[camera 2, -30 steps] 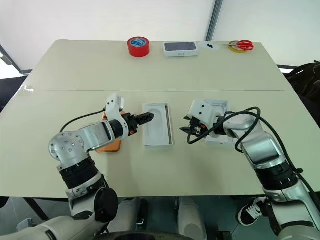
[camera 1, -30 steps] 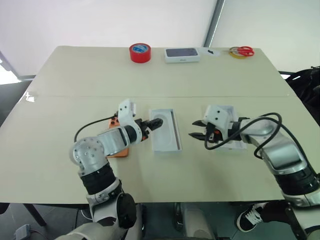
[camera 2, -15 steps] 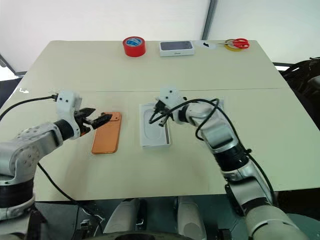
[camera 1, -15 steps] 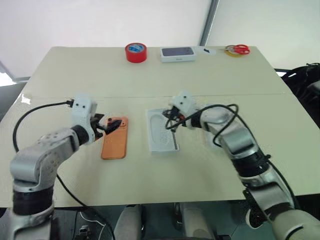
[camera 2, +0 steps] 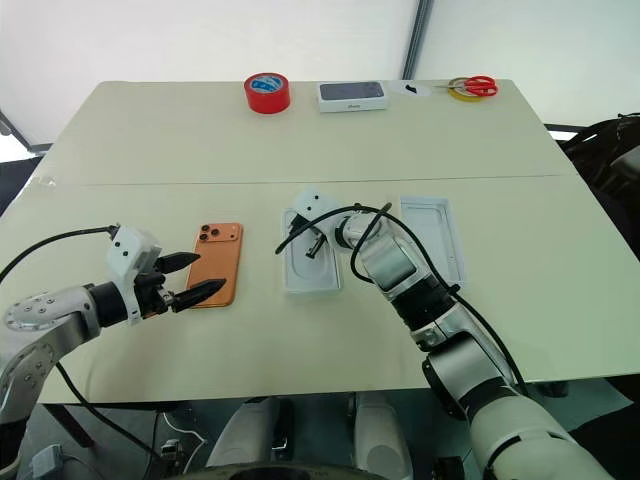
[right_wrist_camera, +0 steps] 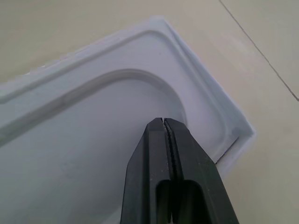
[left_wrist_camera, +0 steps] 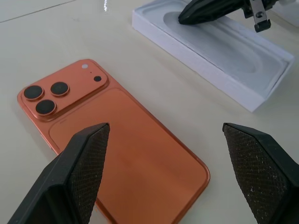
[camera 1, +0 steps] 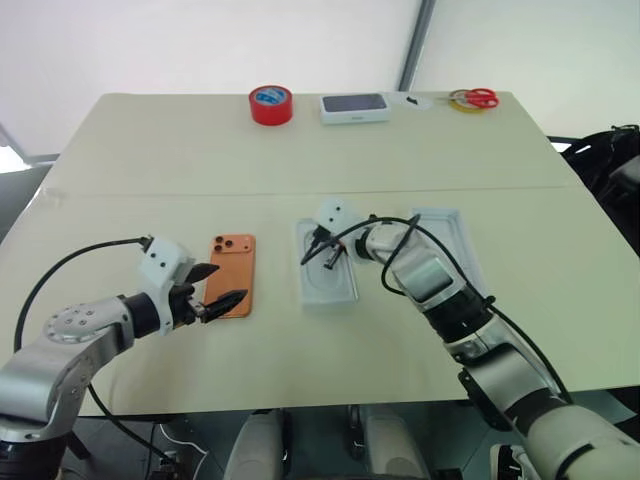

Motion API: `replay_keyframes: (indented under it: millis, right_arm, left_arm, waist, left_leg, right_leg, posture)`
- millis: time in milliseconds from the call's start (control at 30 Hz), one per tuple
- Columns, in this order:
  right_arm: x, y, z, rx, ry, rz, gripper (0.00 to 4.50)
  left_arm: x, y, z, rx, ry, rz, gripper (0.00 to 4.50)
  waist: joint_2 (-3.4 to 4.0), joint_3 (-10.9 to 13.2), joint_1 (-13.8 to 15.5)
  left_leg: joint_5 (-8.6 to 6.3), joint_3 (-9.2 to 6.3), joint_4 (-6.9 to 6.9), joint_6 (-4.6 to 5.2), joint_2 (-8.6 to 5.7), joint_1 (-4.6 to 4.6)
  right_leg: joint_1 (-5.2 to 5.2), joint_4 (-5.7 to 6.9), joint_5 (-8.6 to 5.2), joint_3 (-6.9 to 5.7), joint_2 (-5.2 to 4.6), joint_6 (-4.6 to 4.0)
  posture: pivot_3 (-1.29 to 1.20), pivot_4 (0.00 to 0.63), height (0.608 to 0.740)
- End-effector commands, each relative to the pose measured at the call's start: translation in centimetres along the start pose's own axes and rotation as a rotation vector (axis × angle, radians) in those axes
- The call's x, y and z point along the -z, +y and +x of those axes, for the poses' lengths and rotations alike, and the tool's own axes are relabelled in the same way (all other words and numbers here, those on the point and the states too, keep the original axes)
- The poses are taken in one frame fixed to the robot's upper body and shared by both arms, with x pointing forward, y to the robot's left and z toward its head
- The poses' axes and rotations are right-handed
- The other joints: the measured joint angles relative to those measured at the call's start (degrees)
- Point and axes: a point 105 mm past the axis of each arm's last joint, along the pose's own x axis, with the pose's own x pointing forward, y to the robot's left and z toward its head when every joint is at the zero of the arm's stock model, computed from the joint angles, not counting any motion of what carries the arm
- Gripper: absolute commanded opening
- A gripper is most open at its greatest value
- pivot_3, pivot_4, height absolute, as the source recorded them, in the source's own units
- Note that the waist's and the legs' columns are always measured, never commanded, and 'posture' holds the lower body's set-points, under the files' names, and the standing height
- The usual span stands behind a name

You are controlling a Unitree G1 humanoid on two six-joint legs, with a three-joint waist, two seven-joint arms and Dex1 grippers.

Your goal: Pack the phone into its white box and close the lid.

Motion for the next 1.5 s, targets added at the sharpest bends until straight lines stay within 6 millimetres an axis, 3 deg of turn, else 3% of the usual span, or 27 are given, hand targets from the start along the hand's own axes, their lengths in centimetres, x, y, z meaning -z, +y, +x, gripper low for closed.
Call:
replay_keyframes:
  millis: [33,300,433,467,633,767,967,1100,1500]
  right_arm:
    - [-0.8,-1.0,-0.6,0.044,-0.005,-0.062,0.03]
    - [-2.4,-0.7,-1.7,0.048,-0.081,-0.084,0.03]
    - [-4.1,-0.2,-2.6,0.005,-0.167,-0.033,0.03]
    - [-4.8,0.2,-2.9,-0.020,-0.197,-0.015,0.01]
    - [-6.4,3.4,-3.1,-0.144,-0.234,-0.013,0.01]
    - [-7.0,6.1,-2.1,-0.228,-0.214,-0.051,0.01]
    - [-7.2,8.7,-0.2,-0.290,-0.156,-0.114,0.01]
    - [-6.9,9.8,0.9,-0.315,-0.115,-0.168,0.01]
    - [-6.4,10.0,1.2,-0.316,-0.108,-0.204,0.01]
  left_arm:
    - [-1.3,0.0,-0.4,-0.013,-0.043,0.049,4.04]
    - [-1.3,0.0,-0.1,-0.016,-0.052,0.040,4.04]
    - [-1.2,1.2,-0.3,-0.074,-0.061,-0.046,4.04]
    - [-1.0,2.0,-0.4,-0.111,-0.058,-0.098,4.27]
    - [0.0,5.2,-1.3,-0.295,-0.044,-0.279,4.27]
    - [0.6,6.2,-1.2,-0.355,-0.013,-0.401,4.27]
    - [1.7,5.5,0.2,-0.334,0.060,-0.531,4.27]
    - [2.2,3.4,1.3,-0.238,0.141,-0.582,4.27]
    - [0.9,-0.6,4.5,-0.055,0.149,-0.648,4.27]
  waist:
    - [0.00,0.00,-0.02]
    - [0.01,0.01,-0.16]
    - [0.01,0.01,-0.14]
    - [0.01,0.01,-0.12]
    - [0.00,0.00,-0.16]
    - [-0.01,0.00,-0.13]
    - [-0.05,-0.03,-0.11]
    - [-0.05,-0.03,-0.09]
    - [-0.05,-0.10,0.08]
  left_leg:
    - [0.00,0.00,0.00,0.00,0.00,0.00]
    - [0.00,0.01,0.00,0.01,0.01,0.00]
    - [0.00,0.00,0.00,0.01,0.03,0.00]
    - [0.00,-0.01,0.00,0.01,0.03,0.00]
    - [0.00,-0.07,0.00,0.01,0.09,0.01]
    - [0.00,-0.08,0.00,0.01,0.09,0.01]
    - [0.01,-0.09,0.00,-0.01,0.08,0.03]
    - [0.01,-0.10,0.00,-0.02,0.06,0.04]
    - [0.02,-0.15,0.00,-0.05,-0.01,0.11]
  right_leg:
    - [0.01,0.00,0.00,0.00,0.00,0.00]
    - [-0.01,0.00,0.01,0.00,0.05,0.04]
    - [-0.01,0.00,0.02,0.00,0.07,0.06]
    - [-0.01,0.01,0.05,0.00,0.07,0.11]
    - [0.00,0.02,0.12,0.00,0.20,0.24]
    - [0.01,0.04,0.12,0.00,0.20,0.25]
    - [0.02,0.06,0.13,0.01,0.20,0.24]
    - [0.02,0.07,0.13,0.01,0.19,0.23]
    - [0.14,0.07,0.13,0.00,0.13,0.23]
  posture:
    - [0.00,0.150,0.732]
    - [0.00,0.150,0.732]
    - [0.00,0.150,0.732]
    - [0.00,0.150,0.732]
    - [0.00,0.150,0.732]
    - [0.00,0.150,0.732]
    - [0.00,0.150,0.732]
    - [0.00,0.150,0.732]
    - [0.00,0.150,0.732]
